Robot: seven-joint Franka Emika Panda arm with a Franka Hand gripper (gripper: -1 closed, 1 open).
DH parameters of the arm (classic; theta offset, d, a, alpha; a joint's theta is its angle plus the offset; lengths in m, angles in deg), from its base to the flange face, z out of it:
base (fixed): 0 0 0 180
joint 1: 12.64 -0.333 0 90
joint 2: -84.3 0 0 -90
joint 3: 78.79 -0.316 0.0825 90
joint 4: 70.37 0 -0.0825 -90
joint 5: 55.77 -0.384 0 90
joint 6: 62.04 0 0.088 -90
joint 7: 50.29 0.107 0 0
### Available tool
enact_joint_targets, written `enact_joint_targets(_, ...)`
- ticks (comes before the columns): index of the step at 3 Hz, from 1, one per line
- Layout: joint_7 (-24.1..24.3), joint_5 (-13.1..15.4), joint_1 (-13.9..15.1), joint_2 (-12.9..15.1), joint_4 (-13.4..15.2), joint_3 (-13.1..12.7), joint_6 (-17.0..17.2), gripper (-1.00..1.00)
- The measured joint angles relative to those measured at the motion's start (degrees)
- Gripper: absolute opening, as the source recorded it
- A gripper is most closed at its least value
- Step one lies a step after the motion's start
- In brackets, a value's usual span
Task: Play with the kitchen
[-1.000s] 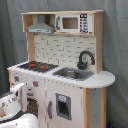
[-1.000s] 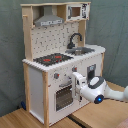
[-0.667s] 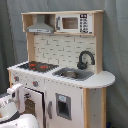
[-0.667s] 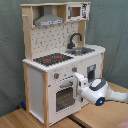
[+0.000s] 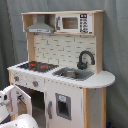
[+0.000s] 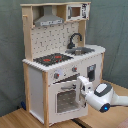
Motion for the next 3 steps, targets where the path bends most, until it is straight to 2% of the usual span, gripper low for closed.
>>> enact_joint_targets(2, -0.9, -0.3, -1.5, 4.4, -3.6, -2.1, 9.7, -1.00)
enact_joint_targets(3, -3.2, -0.5, -1.4, 6.1, -6.3, -2.1, 12.7, -1.00)
